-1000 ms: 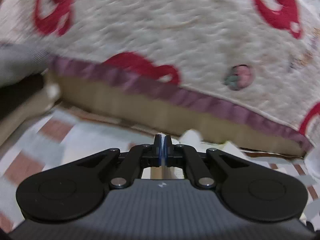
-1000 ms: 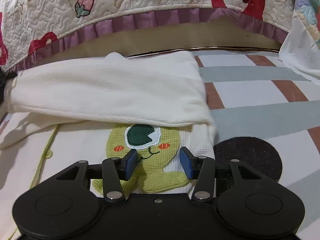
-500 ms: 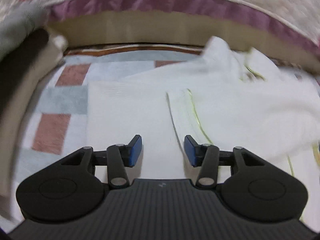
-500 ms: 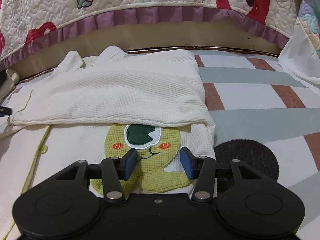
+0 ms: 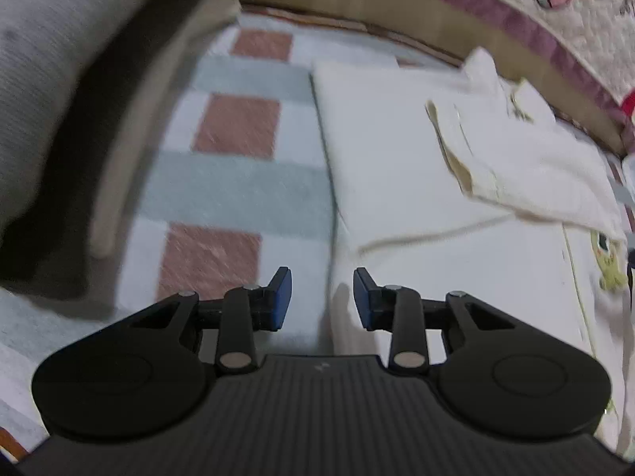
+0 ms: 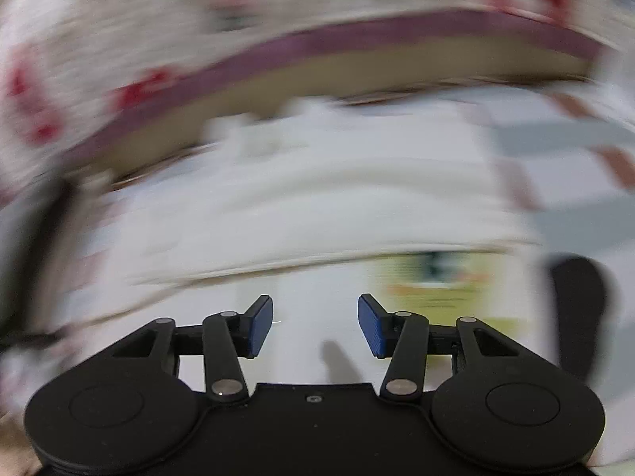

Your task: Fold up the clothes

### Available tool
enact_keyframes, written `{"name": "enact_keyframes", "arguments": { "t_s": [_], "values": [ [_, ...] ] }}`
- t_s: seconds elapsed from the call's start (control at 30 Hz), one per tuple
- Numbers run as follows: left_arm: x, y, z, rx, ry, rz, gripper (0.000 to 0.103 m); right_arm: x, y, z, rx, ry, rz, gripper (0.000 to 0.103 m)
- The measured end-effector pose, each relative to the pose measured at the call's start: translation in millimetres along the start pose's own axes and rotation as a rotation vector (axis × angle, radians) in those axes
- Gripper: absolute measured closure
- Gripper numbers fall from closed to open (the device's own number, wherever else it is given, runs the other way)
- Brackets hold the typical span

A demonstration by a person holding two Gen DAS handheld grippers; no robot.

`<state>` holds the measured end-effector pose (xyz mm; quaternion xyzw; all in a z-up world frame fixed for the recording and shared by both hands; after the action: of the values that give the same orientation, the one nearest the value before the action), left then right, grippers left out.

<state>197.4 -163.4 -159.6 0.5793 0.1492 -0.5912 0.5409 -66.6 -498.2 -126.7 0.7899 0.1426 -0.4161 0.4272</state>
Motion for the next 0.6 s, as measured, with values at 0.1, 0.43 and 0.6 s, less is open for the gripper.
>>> {"name": "enact_keyframes", "arguments": {
  "t_s": [0.1, 0.43, 0.6],
  "values": [
    [-4.0, 2.2, -1.5, -0.052, -0.044, 0.019, 0.066, -7.4, 8.8, -80.1, -0.210, 0.122, -0.011, 0.048],
    [-3.2, -3.0, -6.2, -0.070, -0.052, -0.022, 0.062, 43.0, -36.4, -251.0, -0.469, 0.316, -0.195, 0.039],
    [1.7, 0.8, -5.0, -0.093, -0.095, -0.015, 0.059, 67.5, -71.6, -260.1, -0.396, 0.217, -0.162, 0.046]
  ]
}}
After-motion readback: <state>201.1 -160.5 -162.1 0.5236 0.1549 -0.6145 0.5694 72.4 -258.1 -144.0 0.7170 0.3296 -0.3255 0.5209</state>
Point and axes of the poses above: each gripper's, at about its wrist camera, not at the fingertips, and x roughly the way its jaws point, z to its right, y to its top, the point moved 3 cm from there along x, roughly the way its jaws point, and after that the axes turned 2 degrees about -y, right-handed, at the moved point
